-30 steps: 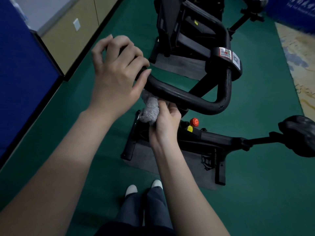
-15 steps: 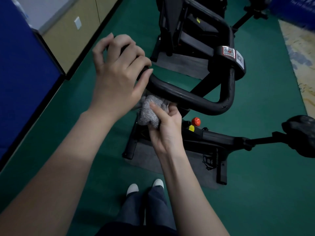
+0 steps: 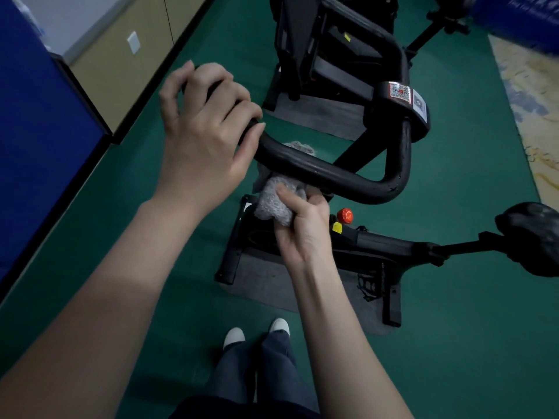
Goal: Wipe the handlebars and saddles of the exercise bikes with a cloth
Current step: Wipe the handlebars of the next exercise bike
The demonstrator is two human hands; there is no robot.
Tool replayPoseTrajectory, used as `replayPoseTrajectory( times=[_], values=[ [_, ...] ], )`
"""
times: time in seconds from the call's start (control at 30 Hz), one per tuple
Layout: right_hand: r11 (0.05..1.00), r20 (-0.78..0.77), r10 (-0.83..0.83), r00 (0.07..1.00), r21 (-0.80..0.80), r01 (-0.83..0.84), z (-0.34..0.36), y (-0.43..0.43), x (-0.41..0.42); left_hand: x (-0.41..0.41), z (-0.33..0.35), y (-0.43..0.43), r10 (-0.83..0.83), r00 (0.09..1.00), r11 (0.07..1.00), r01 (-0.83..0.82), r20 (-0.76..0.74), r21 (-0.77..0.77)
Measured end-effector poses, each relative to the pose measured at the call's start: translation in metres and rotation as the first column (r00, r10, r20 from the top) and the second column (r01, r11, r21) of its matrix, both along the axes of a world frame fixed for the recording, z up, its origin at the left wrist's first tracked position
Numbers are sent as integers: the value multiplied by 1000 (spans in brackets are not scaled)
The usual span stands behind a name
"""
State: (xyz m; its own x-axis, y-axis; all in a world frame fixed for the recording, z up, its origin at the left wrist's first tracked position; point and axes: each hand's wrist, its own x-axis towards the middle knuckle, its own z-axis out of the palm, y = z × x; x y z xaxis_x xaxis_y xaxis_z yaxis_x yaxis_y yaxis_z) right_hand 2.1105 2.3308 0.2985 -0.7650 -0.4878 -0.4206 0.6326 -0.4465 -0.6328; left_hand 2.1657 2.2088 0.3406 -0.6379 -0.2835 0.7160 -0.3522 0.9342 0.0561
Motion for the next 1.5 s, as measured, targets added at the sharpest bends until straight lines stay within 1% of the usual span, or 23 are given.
replayPoseTrajectory(
  times=[0.07,0.17,0.23,0.33,0.43,0.5,0.6,0.67,0.73,0.83,0.9,1.0,1.07,1.17,1.2,1.23,1.3,1.33,1.37,1.4,1.43,1.47,1.5],
  values=[
    [999,-7,-24,1000,-21,24,-1,14,-7,-2,0,4,29,1000,1000,-29,10,-9],
    [991,3,-128,992,-25,128,-5,39,-19,-5,0,10,69,998,998,-69,-3,-6],
    [988,0,-153,988,-26,153,-6,45,-22,-10,-1,16,30,999,999,-30,-12,-14],
    [995,-17,-92,996,-27,92,-6,36,-17,-17,-6,28,-46,998,999,46,32,-13],
    [1000,-27,-5,1000,9,5,-3,34,-16,-20,-12,33,-29,995,1000,29,97,-3],
    [999,-38,-47,998,7,48,-4,44,-21,-20,-14,29,-10,992,1000,14,124,-27],
    [987,-12,-160,987,-32,159,-4,63,-29,-18,-15,25,-5,989,998,15,150,-65],
    [981,-2,-192,981,-21,192,-4,65,-31,-18,-15,24,-10,989,998,20,150,-61],
    [989,8,-146,989,12,146,-4,59,-26,-18,-15,24,-14,990,999,21,142,-50],
    [999,4,-31,1000,39,31,-1,55,-22,-19,-14,24,-12,990,999,19,143,-49],
    [997,-9,-71,997,31,72,0,63,-26,-19,-15,24,-14,989,999,21,145,-46],
    [980,1,-198,980,28,198,0,74,-30,-18,-14,23,-18,990,999,24,137,-45],
    [982,-7,-182,983,57,182,-1,71,-27,-18,-15,23,-18,990,999,24,140,-45],
    [992,-26,-80,996,96,82,2,70,-24,-18,-15,23,-18,990,999,24,142,-43],
    [987,-36,-97,995,124,100,3,74,-25,-18,-15,23,-17,990,999,23,140,-44],
    [975,-52,-151,987,155,157,3,78,-27,-18,-15,23,-16,990,999,22,138,-45],
    [908,-127,-320,939,242,342,2,89,-32,-19,-15,23,-18,991,999,23,134,-40],
    [841,-220,-389,895,312,442,3,94,-34,-19,-15,23,-18,991,999,24,134,-38],
    [750,-366,-405,838,391,534,6,97,-36,-19,-15,23,-18,991,999,23,135,-36],
    [649,-539,-348,767,452,612,10,99,-37,-19,-15,23,-18,990,999,24,138,-36],
    [565,-691,-232,685,477,673,15,101,-38,-19,-15,23,-19,990,999,24,143,-36],
    [520,-796,-85,599,477,708,20,100,-40,-18,-15,23,-20,989,999,26,149,-38],
    [507,-849,69,525,482,714,26,99,-44,-18,-15,23,-21,988,999,28,156,-40]
  ],
)
